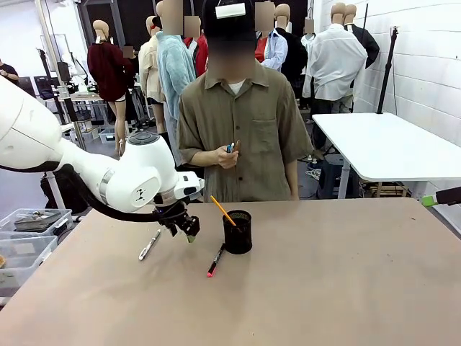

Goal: Place the pens into the pen holder.
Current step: Pick up a writing instrument from the table and place it into the Pen holder.

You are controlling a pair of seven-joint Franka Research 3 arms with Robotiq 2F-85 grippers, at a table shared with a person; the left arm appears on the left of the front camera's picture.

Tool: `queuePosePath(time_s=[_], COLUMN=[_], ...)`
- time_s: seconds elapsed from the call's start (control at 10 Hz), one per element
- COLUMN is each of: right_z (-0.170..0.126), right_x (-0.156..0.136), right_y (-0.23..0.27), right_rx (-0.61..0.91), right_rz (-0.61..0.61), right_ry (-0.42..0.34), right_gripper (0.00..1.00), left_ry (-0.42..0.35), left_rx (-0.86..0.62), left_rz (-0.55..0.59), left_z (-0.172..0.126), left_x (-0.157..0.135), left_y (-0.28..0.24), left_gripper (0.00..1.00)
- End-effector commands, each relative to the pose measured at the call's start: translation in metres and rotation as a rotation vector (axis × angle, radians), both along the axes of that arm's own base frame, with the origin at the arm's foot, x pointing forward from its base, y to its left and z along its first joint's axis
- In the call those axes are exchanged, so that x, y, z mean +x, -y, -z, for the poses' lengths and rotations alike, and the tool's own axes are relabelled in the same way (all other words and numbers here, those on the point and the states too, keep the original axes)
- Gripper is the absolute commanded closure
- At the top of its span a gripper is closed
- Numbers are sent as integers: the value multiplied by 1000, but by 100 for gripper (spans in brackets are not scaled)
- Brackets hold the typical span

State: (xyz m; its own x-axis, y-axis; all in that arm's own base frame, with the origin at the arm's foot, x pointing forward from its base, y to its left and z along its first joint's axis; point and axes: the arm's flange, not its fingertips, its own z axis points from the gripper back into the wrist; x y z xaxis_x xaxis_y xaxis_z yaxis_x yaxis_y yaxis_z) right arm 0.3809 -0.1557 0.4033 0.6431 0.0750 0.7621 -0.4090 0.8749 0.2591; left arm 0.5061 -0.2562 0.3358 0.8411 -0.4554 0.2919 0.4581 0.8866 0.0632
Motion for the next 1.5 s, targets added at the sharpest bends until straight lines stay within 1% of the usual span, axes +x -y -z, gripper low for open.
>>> queuePosePath(time_s=[0.0, 0.1, 0.2, 0.3, 0.4, 0.5, 0.6, 0.7, 0.8, 0.9, 1.3, 1.4], right_z=[2, 2, 2, 2, 2, 2, 2, 2, 2, 2, 2, 2], right_x=[0, 0, 0, 0, 0, 0, 0, 0, 0, 0, 0, 0], right_y=[0, 0, 0, 0, 0, 0, 0, 0, 0, 0, 0, 0], right_rx=[-11, -11, -11, -11, -11, -11, -11, -11, -11, -11, -11, -11], right_rz=[-5, -5, -5, -5, -5, -5, -5, -5, -5, -5, -5, -5], right_ry=[-7, -7, -7, -7, -7, -7, -7, -7, -7, -7, -7, -7], right_gripper=[0, 0, 0, 0, 0, 0, 0, 0, 0, 0, 0, 0], left_ry=[3, -22, -3, -3, -12, 37, -15, -9, -40, -46, -135, -139], left_rx=[-43, -74, -13, -13, -35, -1, -11, -26, -20, 2, 60, 68], left_rz=[-8, -36, -4, -4, -11, -107, -182, -239, -229, -222, -90, -82], left_z=[-8, -11, -4, -4, -8, -8, -4, -4, -5, -3, 25, 31], left_x=[-19, -28, -7, -7, -17, -21, -21, -20, -24, -26, -33, -33], left_y=[3, 8, 3, 3, 9, 14, 21, 30, 42, 55, 102, 111], left_gripper=[0, 0, 0, 0, 0, 0, 0, 0, 0, 0, 0, 0])
